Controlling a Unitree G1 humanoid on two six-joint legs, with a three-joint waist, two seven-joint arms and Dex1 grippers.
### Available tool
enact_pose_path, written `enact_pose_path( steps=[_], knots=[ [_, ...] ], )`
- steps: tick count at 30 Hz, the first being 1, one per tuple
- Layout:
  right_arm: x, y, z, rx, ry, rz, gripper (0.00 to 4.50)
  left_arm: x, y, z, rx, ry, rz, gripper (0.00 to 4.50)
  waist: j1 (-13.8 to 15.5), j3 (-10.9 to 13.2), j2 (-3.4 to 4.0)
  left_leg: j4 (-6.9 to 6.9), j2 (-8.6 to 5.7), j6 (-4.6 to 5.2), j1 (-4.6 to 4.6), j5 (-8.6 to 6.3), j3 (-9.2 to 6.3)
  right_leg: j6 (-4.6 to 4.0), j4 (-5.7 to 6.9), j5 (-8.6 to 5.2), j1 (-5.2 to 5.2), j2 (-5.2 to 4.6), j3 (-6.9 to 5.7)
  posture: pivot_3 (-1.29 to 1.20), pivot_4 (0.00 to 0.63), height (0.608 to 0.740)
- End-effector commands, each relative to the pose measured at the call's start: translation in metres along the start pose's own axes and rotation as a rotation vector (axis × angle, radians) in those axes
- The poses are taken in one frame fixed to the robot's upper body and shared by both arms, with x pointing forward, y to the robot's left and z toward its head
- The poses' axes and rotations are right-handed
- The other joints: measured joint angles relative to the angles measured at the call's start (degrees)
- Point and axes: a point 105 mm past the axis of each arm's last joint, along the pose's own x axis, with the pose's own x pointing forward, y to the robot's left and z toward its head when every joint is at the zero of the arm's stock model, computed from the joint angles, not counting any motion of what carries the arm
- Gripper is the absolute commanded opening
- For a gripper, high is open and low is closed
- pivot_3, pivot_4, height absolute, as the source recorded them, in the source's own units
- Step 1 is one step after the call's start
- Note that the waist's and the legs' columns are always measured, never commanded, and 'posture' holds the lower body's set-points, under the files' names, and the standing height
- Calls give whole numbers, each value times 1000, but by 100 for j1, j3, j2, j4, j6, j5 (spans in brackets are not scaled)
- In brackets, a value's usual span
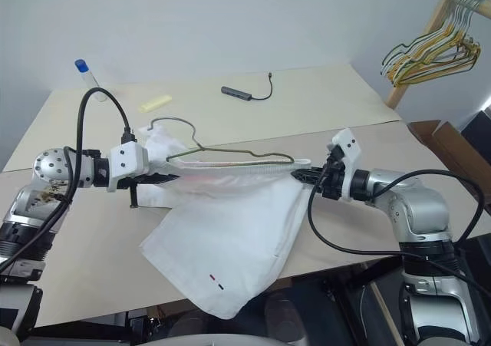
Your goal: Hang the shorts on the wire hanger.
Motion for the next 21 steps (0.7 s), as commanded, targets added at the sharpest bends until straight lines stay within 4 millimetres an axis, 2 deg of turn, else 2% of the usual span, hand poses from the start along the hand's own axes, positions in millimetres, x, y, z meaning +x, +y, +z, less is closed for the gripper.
enact_pose_path(
  steps=[1, 14, 21],
  knots=[
    [-16, -16, 6, -46, -6, -90, 28, -18, 11, -2, -69, -26, 73, 0, 0, 0, 0, 0, 0, 0, 1, 0, 0, 0, 0, 0, 0, 0, 0, -137, 0, 740],
    [-16, -17, 6, -46, 1, -84, 28, -21, -1, -6, -48, -13, 6, 0, 1, 0, 0, 0, 1, 0, 0, 0, 1, 0, 0, 0, 0, 1, 0, -136, 0, 740],
    [-19, -18, 6, -43, 3, -93, 28, -20, -2, -20, -21, 90, -8, 0, 0, 0, 0, 0, 1, 0, 1, 0, 1, 0, 0, 0, 0, 1, 0, -143, 0, 740]
  ],
)
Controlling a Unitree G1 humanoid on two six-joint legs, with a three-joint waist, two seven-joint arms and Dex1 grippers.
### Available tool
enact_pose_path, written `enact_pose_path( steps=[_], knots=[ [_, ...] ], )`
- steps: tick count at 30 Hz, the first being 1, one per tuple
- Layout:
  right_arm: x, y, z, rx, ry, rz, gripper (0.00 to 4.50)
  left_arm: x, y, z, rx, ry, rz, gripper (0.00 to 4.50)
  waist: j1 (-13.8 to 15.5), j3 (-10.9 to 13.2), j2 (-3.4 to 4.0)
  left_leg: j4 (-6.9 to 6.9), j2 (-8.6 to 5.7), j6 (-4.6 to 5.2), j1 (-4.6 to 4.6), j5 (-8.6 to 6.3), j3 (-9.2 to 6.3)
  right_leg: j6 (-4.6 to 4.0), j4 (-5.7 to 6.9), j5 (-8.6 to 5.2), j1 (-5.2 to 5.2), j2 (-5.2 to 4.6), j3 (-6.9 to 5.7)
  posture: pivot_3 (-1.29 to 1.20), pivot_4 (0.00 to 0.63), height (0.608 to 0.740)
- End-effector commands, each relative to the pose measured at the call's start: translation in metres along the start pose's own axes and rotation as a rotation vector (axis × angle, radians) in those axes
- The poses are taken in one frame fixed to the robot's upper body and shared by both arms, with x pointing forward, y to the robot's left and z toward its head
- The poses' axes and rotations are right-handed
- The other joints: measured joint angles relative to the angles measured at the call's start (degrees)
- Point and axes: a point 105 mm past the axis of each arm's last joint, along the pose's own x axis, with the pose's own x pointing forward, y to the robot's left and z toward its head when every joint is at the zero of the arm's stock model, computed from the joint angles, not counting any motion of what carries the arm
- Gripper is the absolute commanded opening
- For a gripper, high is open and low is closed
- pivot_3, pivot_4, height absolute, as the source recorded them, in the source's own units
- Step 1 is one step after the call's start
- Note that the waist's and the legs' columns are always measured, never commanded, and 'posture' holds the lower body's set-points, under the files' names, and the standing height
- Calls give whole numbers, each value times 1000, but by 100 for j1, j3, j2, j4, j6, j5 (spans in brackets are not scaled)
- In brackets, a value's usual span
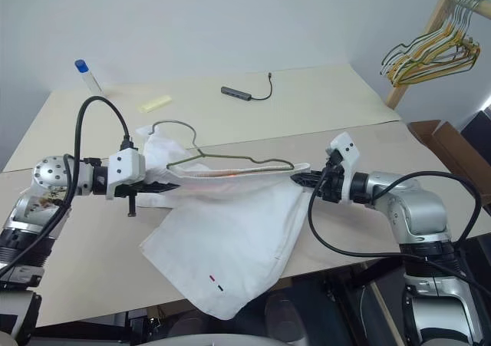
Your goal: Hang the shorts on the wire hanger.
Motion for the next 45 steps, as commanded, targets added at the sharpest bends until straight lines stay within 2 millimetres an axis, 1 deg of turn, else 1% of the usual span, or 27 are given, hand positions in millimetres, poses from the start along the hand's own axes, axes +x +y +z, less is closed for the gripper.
enact_pose_path(
  steps=[1, 4, 7, 10, 13, 15, 17, 18, 22, 25, 28, 29, 31, 34, 37, 41, 43, 45],
  knots=[
    [-23, -19, 14, -49, -16, -108, 28, -18, 13, -15, 16, 129, 70, 0, -1, 0, 0, 0, 0, 0, 0, 0, 0, 0, 0, 0, 0, 0, 0, -144, 0, 740],
    [-26, -19, 16, -68, -21, -107, 28, -16, 17, -24, 55, 197, 101, 0, 0, 0, 0, 0, -1, 0, -1, 0, 0, 0, 0, 0, 0, -1, 0, -147, 0, 740],
    [-29, -16, 19, -101, -17, -89, 28, -15, 22, -30, 57, 244, 133, 0, 1, 0, 0, 0, -2, 0, -1, 0, 0, 0, 0, 0, 0, -1, 0, -150, 0, 740],
    [-29, -12, 28, -142, -32, -75, 28, -14, 20, -33, 66, 267, 100, 0, -4, 0, 0, 0, -1, 0, -2, 0, 0, 0, -1, 0, 0, 0, 0, -152, 0, 740],
    [-23, -2, 41, -210, -59, -42, 28, -9, 15, -33, 81, 272, 60, 0, -19, 0, 0, 0, -1, 0, -1, 0, 1, 0, -1, 0, 0, -1, 0, -152, 0, 740],
    [-16, 11, 48, -267, -75, 5, 28, -2, 14, -32, 89, 268, 46, 0, -23, 0, 0, 0, 1, 0, -1, 0, 1, 0, 0, 0, -1, 2, 0, -152, 0, 740],
    [-8, 26, 53, -328, -80, 57, 634, 6, 16, -29, 94, 257, 41, 0, -18, 0, 0, 0, 1, 0, 0, 0, 0, 0, 1, 0, -1, 2, 0, -152, 0, 740],
    [-5, 32, 53, -345, -80, 78, 812, 9, 17, -28, 95, 253, 42, 0, -21, 0, 0, 0, 1, 0, 0, 0, 0, 0, 1, 0, -1, 2, 0, -152, 0, 740],
    [0, 47, 44, -405, -26, 143, 2276, 17, 26, -23, 94, 233, 73, 0, 4, 0, 0, 0, 0, 0, -4, 0, 0, 1, -2, -1, -1, 2, -3, -150, 0, 740],
    [1, 45, 44, -442, -4, 123, 3283, 21, 34, -17, 96, 211, 109, 0, 41, 0, -1, 5, -3, 0, -13, 0, -2, 1, -2, -1, -4, -3, -7, -153, 0, 740],
    [4, 42, 58, -475, -11, 93, 4359, 22, 37, -12, 106, 195, 118, 0, 33, 0, 0, 6, -4, 0, -10, 0, 0, 1, -1, -1, -3, -4, -4, -156, 0, 740],
    [8, 41, 63, -498, 7, 86, 4442, 22, 38, -9, 115, 185, 119, 0, 1, 0, 1, 6, -4, 0, -8, 0, 0, 1, 0, -1, -3, -3, -4, -158, 0, 740],
    [13, 39, 68, -530, 44, 74, 4442, 23, 39, -4, 126, 171, 121, 0, -33, 1, 1, 5, -2, 0, -3, 0, 2, 1, 4, 0, -5, 0, 2, -157, 0, 740],
    [25, 30, 68, -560, 155, 60, 4442, 26, 41, 4, 146, 148, 126, 0, -37, 0, 1, 2, 5, 0, 0, 0, -1, 0, 4, 0, -5, 8, -1, -153, 0, 740],
    [40, 20, 58, -575, 288, 81, 4442, 29, 44, 11, 160, 126, 140, 0, -35, 0, 1, 3, 0, 0, -3, 0, 1, 0, 2, 0, -5, 1, -2, -147, 0, 740],
    [59, 14, 54, -574, 337, 97, 4442, 31, 43, 17, 168, 105, 144, 0, -30, 0, 1, 3, -5, 0, -10, 0, -1, 0, 3, 0, -9, -5, -3, -135, 0, 740],
    [64, 16, 55, -596, 341, 117, 4075, 31, 42, 19, 171, 98, 145, 0, -31, 0, 1, 4, -7, 0, -10, 1, -3, -1, 6, 1, -12, -6, -3, -130, 0, 740],
    [67, 20, 56, -620, 345, 146, 3498, 31, 42, 19, 173, 96, 148, 0, -29, 0, 1, 3, -7, 0, -10, 1, -5, -1, 8, 1, -13, -6, -4, -127, 0, 740]
  ],
)
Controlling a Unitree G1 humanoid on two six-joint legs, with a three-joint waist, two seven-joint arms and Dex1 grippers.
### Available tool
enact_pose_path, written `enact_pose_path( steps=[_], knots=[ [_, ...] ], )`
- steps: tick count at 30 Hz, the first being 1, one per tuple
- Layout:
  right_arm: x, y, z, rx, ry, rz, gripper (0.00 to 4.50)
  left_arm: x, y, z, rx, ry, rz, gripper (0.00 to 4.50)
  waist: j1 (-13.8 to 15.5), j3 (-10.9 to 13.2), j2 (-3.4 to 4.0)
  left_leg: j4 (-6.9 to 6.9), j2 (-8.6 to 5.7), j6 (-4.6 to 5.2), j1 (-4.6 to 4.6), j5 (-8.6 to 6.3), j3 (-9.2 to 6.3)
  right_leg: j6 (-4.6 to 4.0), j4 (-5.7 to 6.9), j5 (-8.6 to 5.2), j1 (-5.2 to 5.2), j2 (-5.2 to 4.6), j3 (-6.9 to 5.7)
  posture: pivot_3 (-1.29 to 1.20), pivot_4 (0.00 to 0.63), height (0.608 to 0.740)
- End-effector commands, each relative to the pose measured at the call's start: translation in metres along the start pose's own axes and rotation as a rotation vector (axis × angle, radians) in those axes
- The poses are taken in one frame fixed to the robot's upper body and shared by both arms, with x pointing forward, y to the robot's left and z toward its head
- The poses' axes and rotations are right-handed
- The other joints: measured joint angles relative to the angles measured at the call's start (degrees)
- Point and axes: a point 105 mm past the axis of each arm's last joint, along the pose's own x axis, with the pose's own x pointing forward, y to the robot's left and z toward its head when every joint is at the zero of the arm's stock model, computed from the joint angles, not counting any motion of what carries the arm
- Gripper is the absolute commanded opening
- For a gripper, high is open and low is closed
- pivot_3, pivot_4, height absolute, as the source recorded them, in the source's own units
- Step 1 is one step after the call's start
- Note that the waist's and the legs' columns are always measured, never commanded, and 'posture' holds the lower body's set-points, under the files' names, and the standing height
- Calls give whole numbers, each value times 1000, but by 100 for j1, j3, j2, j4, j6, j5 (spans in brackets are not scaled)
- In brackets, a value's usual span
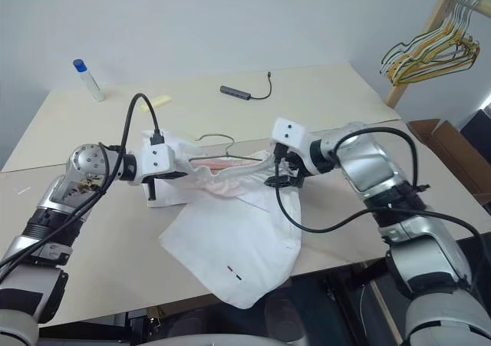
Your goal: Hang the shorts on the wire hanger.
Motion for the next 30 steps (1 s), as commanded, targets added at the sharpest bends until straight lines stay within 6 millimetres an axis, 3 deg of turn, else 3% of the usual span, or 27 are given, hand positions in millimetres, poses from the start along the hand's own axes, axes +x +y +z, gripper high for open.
enact_pose_path(
  steps=[1, 10, 13, 19, 27, 30],
  knots=[
    [-6, -2, 19, -105, -24, 12, 3180, -8, 14, 14, 26, -41, 68, 0, 2, 0, 0, 0, 0, 0, 1, 0, 0, 0, 1, 0, 0, 0, 0, -127, 0, 740],
    [-2, 12, 10, -151, 23, 69, 21, -2, 17, 22, 32, -77, 75, 0, -4, 0, 0, 0, 0, 0, 1, 0, -2, 0, 2, 0, 1, -1, -3, -157, 0, 740],
    [-5, 12, 8, -128, 19, 55, 6, 1, 18, 29, 37, -106, 62, 0, -19, 0, 0, 0, -1, 0, 2, 0, -2, 0, 2, 0, 1, -1, -2, -165, 0, 740],
    [-25, 14, 1, -22, -19, 19, 0, -7, 20, 48, 16, -259, 34, 1828, -19, 0, 0, 1, 0, 0, -1, 0, -6, 0, 2, 0, 1, -2, -7, -192, 0, 740],
    [-48, 25, -23, 172, -33, -54, 0, -23, 47, 44, -10, -284, 195, 4438, -146, 0, 0, 1, -1, 0, 1, 0, -11, 0, 0, 0, 5, -3, -8, -215, 0, 740],
    [-63, 29, -39, 287, -39, -117, 0, -38, 69, 47, -61, -328, 330, 4481, -165, 0, -1, 1, -1, 0, 0, 0, -13, 0, 0, 0, 5, -4, -8, -217, 0, 740]
  ],
)
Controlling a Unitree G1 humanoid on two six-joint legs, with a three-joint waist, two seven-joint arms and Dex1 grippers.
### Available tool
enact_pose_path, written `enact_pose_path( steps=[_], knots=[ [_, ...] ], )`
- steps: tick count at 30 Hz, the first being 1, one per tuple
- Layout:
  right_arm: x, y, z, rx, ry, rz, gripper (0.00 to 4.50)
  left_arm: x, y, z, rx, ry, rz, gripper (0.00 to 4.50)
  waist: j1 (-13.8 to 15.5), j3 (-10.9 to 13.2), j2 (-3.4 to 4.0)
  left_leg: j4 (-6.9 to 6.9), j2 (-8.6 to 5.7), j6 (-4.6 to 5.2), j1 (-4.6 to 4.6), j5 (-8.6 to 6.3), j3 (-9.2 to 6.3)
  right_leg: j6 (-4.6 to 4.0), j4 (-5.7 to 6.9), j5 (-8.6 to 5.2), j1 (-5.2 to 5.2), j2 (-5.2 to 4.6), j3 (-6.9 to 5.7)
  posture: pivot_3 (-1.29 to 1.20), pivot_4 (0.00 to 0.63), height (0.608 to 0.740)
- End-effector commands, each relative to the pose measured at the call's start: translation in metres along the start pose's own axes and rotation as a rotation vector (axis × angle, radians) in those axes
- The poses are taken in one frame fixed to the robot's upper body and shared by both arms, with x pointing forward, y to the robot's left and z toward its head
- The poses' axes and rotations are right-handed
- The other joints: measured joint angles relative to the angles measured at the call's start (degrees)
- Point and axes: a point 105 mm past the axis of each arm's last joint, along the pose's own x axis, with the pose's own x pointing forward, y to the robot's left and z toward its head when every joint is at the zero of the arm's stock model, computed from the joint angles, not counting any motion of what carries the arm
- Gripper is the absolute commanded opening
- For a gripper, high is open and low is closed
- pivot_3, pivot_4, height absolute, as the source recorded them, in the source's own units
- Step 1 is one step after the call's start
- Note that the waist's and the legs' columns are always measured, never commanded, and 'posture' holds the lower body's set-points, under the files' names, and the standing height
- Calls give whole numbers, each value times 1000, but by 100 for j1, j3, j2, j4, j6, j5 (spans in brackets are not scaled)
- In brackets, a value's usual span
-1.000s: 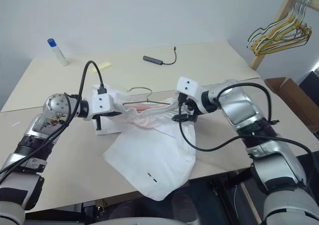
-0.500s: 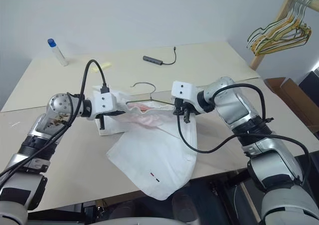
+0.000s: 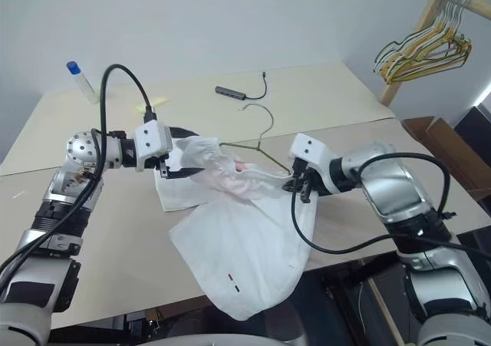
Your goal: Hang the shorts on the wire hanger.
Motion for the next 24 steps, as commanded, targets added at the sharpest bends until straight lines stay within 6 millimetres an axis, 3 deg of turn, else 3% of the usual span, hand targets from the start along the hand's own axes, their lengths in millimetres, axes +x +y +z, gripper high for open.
enact_pose_path(
  steps=[1, 5, 13, 20, 24],
  knots=[
    [-27, -6, 0, 82, -53, -108, 0, -18, 41, 25, -8, -102, 199, 4481, -10, 0, 0, 0, 0, 0, -1, 0, 0, 0, -1, 0, -1, 0, 1, -219, 0, 740],
    [-52, -13, -27, 269, -56, -246, 0, -27, 54, 54, -152, -293, 265, 4481, -7, -1, -1, 1, -2, 0, -4, 0, -1, 1, -3, 0, 0, -4, 1, -225, 0, 740],
    [-121, -23, -52, 618, -116, -535, 0, -30, 31, 129, -472, -660, 142, 4481, -38, -5, 4, 2, 10, 0, -4, 0, 0, 2, -1, 0, 4, -1, 8, -284, 0, 740],
    [-183, -58, -81, 868, -136, -788, 0, -28, 11, 149, -554, -675, 21, 4481, -278, -18, 25, 1, -7, 0, 9, 0, 19, 5, -8, -2, 18, -1, 22, -309, 0, 740],
    [-213, -78, -85, 966, -137, -916, 0, -31, 10, 161, -563, -719, 19, 4481, -474, -25, 37, -2, -7, 1, 13, 0, 29, 6, -12, -4, 23, 3, 27, -307, 0, 740]
  ],
)
